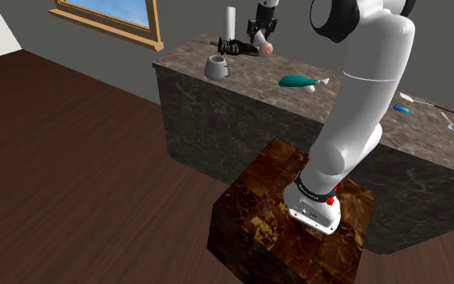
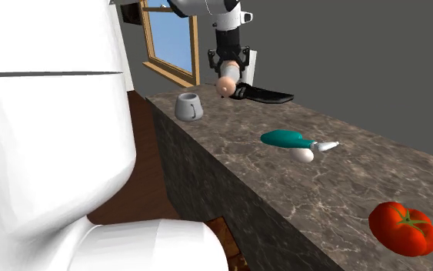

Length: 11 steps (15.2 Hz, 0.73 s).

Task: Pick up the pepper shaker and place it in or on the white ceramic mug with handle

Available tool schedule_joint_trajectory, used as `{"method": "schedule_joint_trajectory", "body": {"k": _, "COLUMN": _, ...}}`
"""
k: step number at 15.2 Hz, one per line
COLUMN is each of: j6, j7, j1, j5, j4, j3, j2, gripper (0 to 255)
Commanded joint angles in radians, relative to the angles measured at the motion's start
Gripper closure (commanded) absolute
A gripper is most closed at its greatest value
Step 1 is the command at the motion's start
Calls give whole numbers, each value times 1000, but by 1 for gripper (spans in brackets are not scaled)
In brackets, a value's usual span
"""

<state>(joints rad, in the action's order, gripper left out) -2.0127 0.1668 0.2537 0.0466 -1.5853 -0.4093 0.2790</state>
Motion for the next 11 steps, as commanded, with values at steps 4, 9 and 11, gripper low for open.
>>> {"method": "schedule_joint_trajectory", "body": {"k": 4, "j6": 47, "j7": -89, "j1": -47, "j5": 5, "j4": 119, "j3": 31, "j2": 79, "gripper": 255}}
{"method": "schedule_joint_trajectory", "body": {"k": 9, "j6": 114, "j7": -172, "j1": -86, "j5": 15, "j4": 285, "j3": 60, "j2": 186, "gripper": 255}}
{"method": "schedule_joint_trajectory", "body": {"k": 11, "j6": 150, "j7": -203, "j1": -98, "j5": 21, "j4": 371, "j3": 71, "j2": 240, "gripper": 255}}
